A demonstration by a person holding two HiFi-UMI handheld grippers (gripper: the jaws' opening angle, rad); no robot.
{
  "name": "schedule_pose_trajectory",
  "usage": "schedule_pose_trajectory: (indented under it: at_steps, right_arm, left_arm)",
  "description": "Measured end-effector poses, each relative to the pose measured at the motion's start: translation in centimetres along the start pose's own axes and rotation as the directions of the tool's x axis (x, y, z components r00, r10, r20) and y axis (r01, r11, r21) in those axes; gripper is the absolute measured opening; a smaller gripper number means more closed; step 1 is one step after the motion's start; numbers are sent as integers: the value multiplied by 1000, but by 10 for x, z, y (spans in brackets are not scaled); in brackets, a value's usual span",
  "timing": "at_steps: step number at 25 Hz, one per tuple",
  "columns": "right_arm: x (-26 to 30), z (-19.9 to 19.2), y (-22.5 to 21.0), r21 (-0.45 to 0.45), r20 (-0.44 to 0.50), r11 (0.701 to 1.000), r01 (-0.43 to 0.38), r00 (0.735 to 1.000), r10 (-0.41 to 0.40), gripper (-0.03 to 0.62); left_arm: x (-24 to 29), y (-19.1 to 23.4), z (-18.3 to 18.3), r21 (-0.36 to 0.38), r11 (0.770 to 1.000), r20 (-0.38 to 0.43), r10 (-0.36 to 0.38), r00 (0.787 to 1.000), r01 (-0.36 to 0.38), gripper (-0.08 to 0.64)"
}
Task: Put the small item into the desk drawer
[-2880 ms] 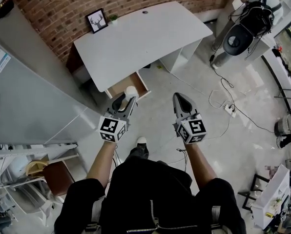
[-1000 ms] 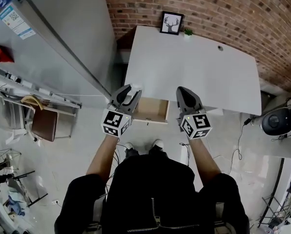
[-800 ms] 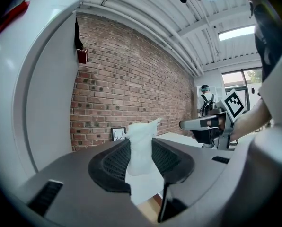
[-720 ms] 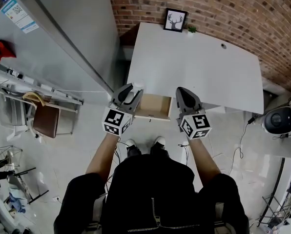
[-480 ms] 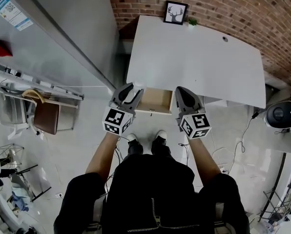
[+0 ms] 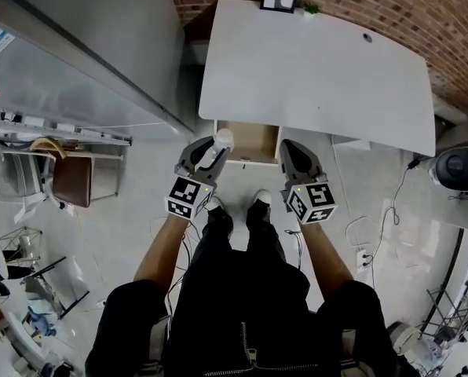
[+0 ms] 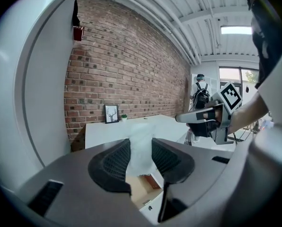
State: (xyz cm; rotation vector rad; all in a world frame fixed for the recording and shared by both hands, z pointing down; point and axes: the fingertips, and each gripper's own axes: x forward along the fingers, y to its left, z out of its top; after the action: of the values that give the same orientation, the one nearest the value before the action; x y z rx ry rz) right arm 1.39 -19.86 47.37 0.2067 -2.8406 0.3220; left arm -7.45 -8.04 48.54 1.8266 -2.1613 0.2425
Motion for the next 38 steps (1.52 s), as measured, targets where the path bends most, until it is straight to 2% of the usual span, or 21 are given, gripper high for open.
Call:
schedule_pose_trajectory:
  at_steps: [5,10,20,31,38]
  right_arm:
    - [-5,-16,-2,12,-18,1000,23,1000,-23,8]
    - [-13,-47,-8,45,-61,997,62,996,-59,8]
    - [-14,-99,-5,65,-142,995,71,988,-61,8]
    - [-6,-133,-13,108,-172,991,79,983,-60,8]
    - [-2,-157,-21,150,-182,984,99,981,-71,8]
  left_arm:
    - [11,-6,-17,24,999,-44,-35,998,36,149]
    - [23,-11,-51,34,996,-106,-76,991,80,149]
    - [53,-16,-92,78,984,-170,-143,975,158,149]
    - [93,-11,-158,109,971,-297,-174,939,215,149]
    - [114,-17,-200,132,955,-386,-196,901,264,149]
